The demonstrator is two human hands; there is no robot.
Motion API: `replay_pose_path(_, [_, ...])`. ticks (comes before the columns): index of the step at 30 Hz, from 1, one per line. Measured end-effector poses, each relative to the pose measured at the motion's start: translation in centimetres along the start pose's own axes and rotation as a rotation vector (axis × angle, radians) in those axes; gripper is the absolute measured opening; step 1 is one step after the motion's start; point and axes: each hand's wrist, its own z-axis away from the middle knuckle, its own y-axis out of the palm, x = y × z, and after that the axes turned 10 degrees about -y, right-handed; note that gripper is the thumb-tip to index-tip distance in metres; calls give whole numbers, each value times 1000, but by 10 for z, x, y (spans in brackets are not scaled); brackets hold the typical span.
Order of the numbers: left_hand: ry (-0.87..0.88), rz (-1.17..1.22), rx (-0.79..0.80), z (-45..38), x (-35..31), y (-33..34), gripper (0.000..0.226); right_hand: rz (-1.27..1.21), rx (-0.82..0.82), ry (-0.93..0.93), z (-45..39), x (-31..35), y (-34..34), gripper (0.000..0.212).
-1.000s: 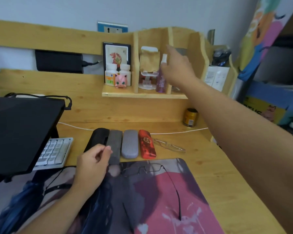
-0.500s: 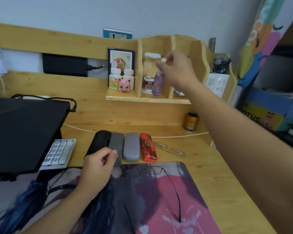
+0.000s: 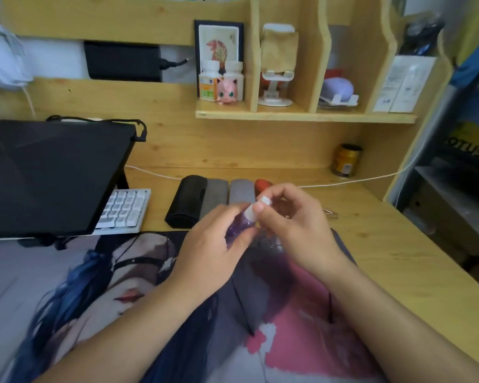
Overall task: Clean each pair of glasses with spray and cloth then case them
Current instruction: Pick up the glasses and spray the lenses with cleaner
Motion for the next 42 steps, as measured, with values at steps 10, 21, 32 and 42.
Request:
replay_pose_path(10, [201,-191,-28,-12,-19,-4,32,-108,-137,-29,-4,5,-13,8])
replay_pose_path(21, [178,-264,-88,-7,-6,0,34,-333,-500,80,-25,-9,-63,9])
replay_pose_path(32, [-119,248,-152,-1,-1,5,13,723,-433,425,-37,-122,-155,19])
replay_pose_path(42, [-162,311,-83,-3,0,9,17,833,-205,571,-73,-136,-167,17])
